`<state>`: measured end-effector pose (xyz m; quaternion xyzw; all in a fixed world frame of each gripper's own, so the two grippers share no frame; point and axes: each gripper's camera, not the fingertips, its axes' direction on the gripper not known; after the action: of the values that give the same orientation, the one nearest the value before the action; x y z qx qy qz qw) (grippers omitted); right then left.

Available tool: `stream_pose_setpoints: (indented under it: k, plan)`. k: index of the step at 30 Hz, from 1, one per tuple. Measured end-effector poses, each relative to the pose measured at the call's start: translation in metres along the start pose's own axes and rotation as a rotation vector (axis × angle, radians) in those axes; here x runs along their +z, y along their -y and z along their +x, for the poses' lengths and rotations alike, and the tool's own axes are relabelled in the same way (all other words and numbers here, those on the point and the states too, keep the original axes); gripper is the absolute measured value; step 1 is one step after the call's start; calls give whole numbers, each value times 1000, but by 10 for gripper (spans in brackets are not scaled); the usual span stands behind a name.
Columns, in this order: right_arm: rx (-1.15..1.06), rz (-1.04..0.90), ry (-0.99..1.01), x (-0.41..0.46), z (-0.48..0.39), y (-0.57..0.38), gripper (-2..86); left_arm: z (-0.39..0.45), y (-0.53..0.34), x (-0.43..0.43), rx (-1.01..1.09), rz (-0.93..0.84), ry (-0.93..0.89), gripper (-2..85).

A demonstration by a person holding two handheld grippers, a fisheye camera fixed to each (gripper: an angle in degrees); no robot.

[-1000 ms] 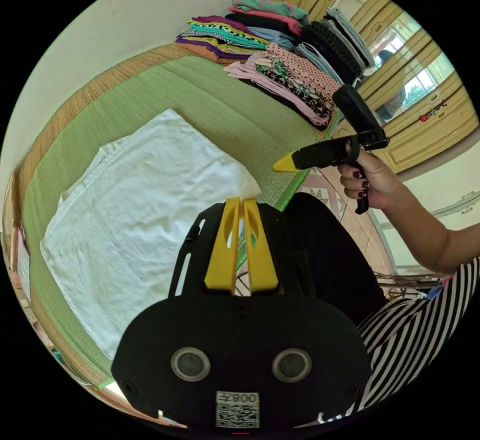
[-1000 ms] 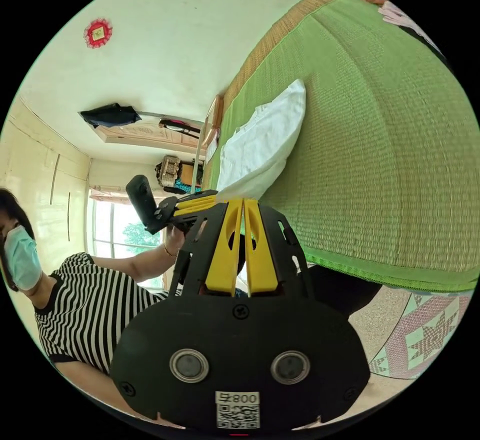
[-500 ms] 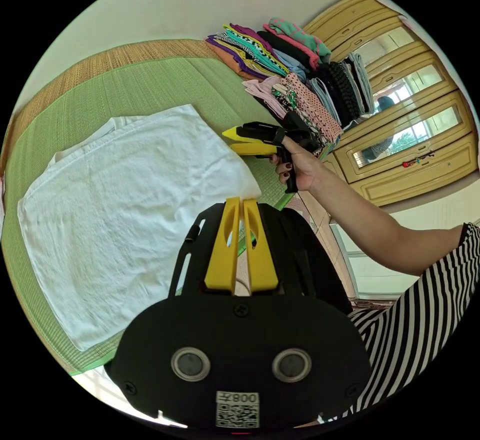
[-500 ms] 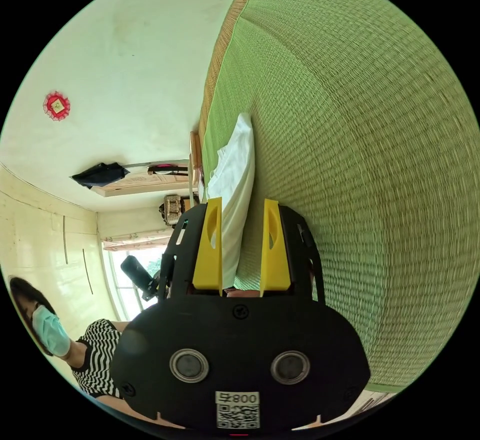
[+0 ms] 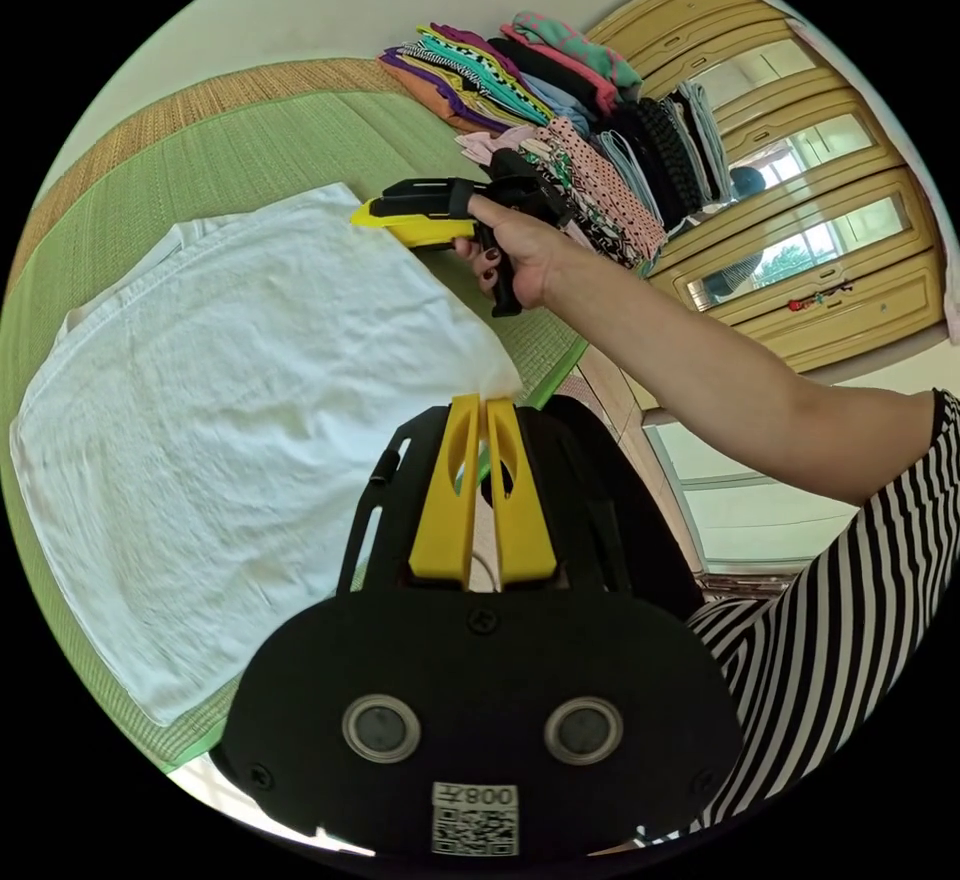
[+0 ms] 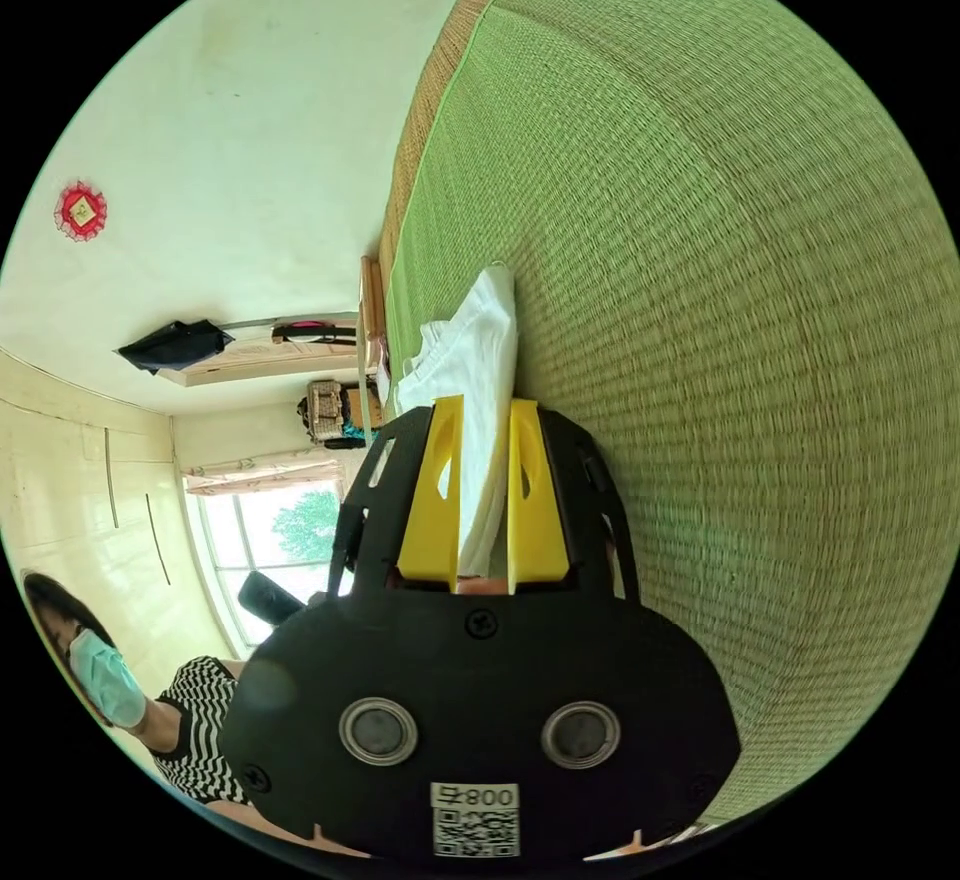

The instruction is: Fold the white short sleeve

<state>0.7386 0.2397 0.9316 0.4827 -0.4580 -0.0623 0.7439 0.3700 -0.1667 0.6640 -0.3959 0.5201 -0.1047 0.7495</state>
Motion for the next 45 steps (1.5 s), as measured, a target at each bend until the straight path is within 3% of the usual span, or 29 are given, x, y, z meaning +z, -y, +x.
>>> stream_pose_setpoints:
  k: [13, 25, 36, 45]
  plan:
    - [-7, 2, -57, 46, -33, 15, 13, -40, -32, -15, -3, 30, -66, 7]
    - [-152, 57, -62, 114, -139, 11, 12, -118, -111, -102, -35, 195, -189, 7]
    - [-376, -21, -161, 272, -276, 10, 10, -254, -275, -216, -331, 504, -277, 8]
    - [-427, -170, -279, 442, -327, 13, 9, -358, -408, -256, -617, 668, -344, 7]
